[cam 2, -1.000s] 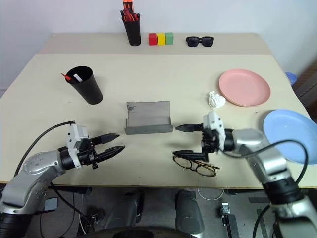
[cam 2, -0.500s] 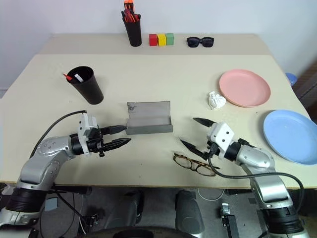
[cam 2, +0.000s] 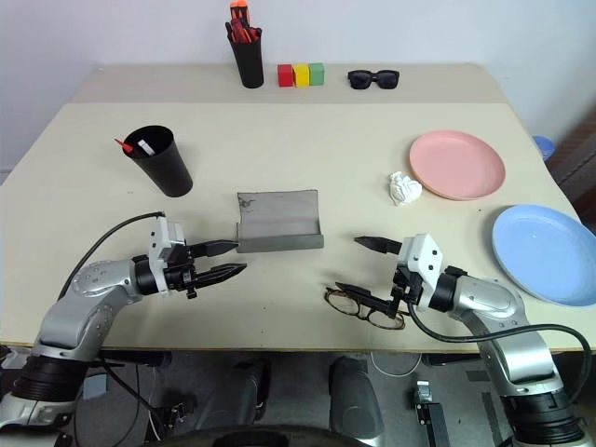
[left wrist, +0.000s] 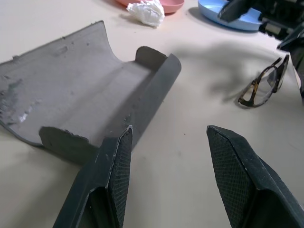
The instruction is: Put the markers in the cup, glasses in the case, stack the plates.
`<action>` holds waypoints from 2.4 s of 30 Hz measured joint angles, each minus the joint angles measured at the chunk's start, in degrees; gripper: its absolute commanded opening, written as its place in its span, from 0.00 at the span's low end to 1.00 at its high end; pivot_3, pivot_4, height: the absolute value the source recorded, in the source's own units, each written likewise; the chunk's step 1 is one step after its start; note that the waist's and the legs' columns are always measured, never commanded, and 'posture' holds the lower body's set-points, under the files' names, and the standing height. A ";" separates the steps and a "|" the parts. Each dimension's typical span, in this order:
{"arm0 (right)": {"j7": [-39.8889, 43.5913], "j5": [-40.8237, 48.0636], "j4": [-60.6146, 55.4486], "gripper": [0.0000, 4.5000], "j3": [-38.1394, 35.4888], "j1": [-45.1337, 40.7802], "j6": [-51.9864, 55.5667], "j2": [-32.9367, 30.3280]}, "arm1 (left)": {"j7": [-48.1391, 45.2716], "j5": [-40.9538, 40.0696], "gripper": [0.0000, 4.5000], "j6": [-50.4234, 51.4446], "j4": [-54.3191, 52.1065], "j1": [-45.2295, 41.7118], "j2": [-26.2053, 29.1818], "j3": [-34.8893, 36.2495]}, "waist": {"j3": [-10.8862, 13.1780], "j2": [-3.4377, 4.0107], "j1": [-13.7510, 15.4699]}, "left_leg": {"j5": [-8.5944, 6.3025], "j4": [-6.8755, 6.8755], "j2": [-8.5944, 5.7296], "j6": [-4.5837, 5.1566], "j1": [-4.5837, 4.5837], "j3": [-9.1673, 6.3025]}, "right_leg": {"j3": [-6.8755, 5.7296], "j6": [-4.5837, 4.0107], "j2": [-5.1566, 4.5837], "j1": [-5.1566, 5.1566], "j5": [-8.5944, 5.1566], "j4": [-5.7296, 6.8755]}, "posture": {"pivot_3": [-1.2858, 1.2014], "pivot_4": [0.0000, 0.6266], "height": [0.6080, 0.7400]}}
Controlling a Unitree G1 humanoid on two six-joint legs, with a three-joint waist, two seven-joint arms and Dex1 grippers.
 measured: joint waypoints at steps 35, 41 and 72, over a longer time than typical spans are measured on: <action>-22.27 -27.11 30.48 0.99 1.66 -21.58 -29.83 8.38 | 2.36 -0.39 0.56 2.15 -5.58 2.47 1.30 1.89 | -0.01 -0.04 -0.03 | 0.03 -0.19 -0.01 -0.05 -0.02 -0.02 | -0.03 0.14 0.01 -0.10 0.15 0.01 | 0.52 0.24 1.00; -22.63 -25.01 30.73 0.99 0.21 -22.70 -30.45 8.39 | 2.43 -0.45 0.56 2.16 -6.09 3.18 1.42 1.98 | -0.01 -0.04 -0.21 | 0.02 -0.16 -0.01 -0.03 -0.02 -0.01 | -0.03 0.09 0.00 -0.08 0.12 0.01 | 0.52 0.24 1.00; -21.00 5.55 -25.25 0.99 -15.81 14.95 37.40 -6.96 | -9.59 3.55 0.56 -3.02 11.96 -13.19 -3.66 -6.45 | -0.04 -0.08 0.14 | 0.02 0.01 -0.01 -0.01 -0.08 -0.04 | -0.04 -0.05 0.01 0.00 0.01 -0.07 | 0.52 0.24 1.00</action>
